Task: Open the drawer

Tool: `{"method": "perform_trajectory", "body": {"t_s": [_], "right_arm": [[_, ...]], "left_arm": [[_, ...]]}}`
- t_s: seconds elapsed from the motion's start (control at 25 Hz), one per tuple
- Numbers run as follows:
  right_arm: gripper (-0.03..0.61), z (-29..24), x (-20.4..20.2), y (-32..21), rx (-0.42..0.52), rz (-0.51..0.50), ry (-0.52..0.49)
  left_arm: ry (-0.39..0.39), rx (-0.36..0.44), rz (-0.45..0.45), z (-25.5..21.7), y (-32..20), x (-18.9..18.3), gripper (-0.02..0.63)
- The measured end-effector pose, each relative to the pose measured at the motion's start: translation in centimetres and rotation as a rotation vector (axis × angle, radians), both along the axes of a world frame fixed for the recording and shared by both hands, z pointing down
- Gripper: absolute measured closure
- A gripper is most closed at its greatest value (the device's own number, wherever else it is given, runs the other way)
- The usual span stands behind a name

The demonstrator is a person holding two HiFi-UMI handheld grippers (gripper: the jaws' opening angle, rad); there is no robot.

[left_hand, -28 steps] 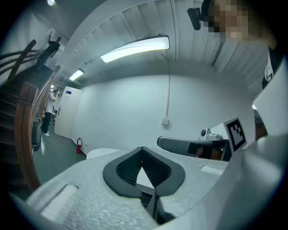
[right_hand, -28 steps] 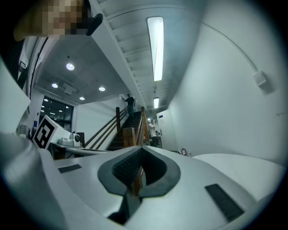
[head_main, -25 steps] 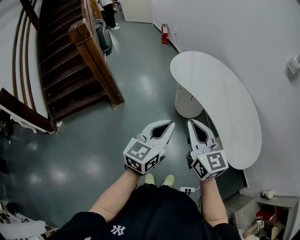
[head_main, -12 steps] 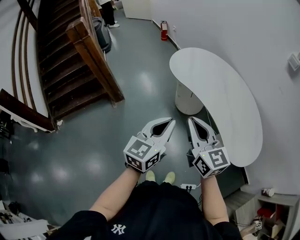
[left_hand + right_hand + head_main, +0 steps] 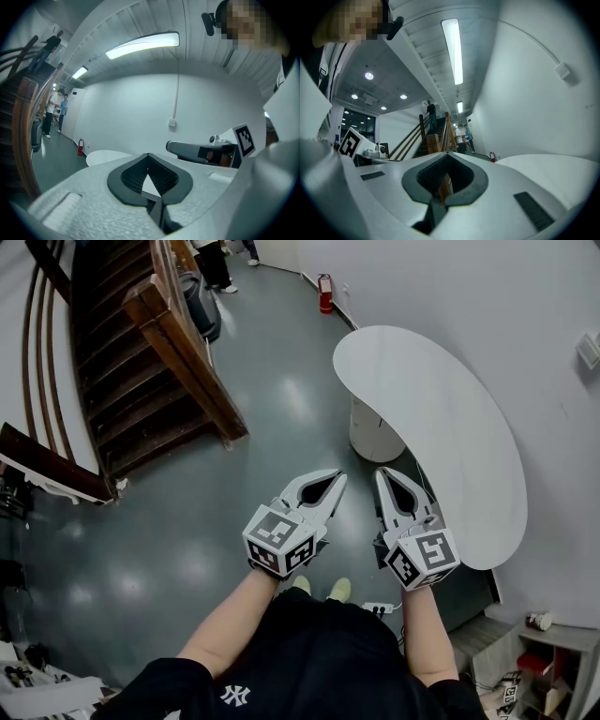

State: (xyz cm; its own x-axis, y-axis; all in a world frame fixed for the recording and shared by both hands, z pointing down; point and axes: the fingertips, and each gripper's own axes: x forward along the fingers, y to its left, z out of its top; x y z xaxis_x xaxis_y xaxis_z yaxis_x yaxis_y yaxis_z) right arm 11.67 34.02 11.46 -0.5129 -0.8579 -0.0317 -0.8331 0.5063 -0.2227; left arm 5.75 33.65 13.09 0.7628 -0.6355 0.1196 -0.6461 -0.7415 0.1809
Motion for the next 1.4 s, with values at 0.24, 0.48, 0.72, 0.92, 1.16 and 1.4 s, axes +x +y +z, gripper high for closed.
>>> {"method": "perform_trajectory", "body": {"t_s": [0.24,0.48,0.72,0.92,1.16,1.4], "right_arm": [[0.563,0.9,1.6,-1.4,-0.003,0.004,-0.013],[0.563,1.8,1.5,-4.3,-0.015,0.021,0.005],[0.563,4.0,-0.1,-9.7,-0.049,0.028,0.032],[0.563,6.1,-0.7,-16.9,-0.061,0.090,0.054],[0.563,9.0,-1.8,-25.8,-0.100,0.172,0.075],[0.563,11.9,-2.2,-32.5,-0.138,0.218,0.087]], "left_arm": [[0.003,-0.027,-0.018,1.1,-1.2,1.2,0.606],[-0.007,-0.037,-0.038,2.1,-4.2,1.1,0.606],[0.006,-0.062,-0.036,4.4,-10.1,-0.2,0.606],[-0.005,-0.059,-0.008,6.9,-17.3,-0.6,0.606],[-0.045,-0.069,0.058,10.7,-26.0,-1.4,0.606],[-0.074,-0.077,0.085,14.9,-33.3,-1.5,0.606]]}}
